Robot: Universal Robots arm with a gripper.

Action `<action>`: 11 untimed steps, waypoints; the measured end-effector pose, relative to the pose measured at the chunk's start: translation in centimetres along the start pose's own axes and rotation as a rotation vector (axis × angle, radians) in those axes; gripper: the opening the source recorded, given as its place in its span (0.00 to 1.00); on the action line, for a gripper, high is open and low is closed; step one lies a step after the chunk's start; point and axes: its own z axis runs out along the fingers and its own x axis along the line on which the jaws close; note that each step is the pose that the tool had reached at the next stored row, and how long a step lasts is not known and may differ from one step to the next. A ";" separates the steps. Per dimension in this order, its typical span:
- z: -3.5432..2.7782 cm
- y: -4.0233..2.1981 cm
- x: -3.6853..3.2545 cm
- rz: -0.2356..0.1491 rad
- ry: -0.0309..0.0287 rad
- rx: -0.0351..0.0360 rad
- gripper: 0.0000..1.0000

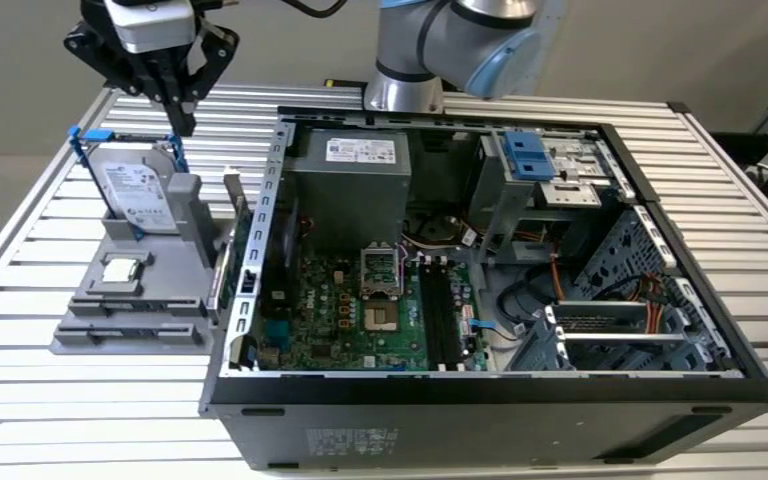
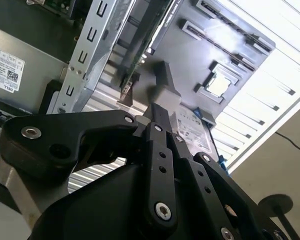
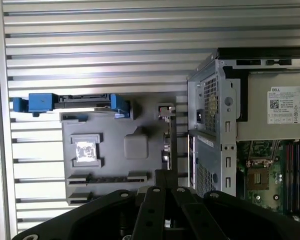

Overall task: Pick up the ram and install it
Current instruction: 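Reach for the ram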

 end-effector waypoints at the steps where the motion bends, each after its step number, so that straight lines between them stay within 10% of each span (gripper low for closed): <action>1: 0.00 -0.01 0.13 0.000 0.0000 -0.0001 0.00; 11: -0.02 -0.07 1.47 -0.002 0.0001 -0.0001 0.00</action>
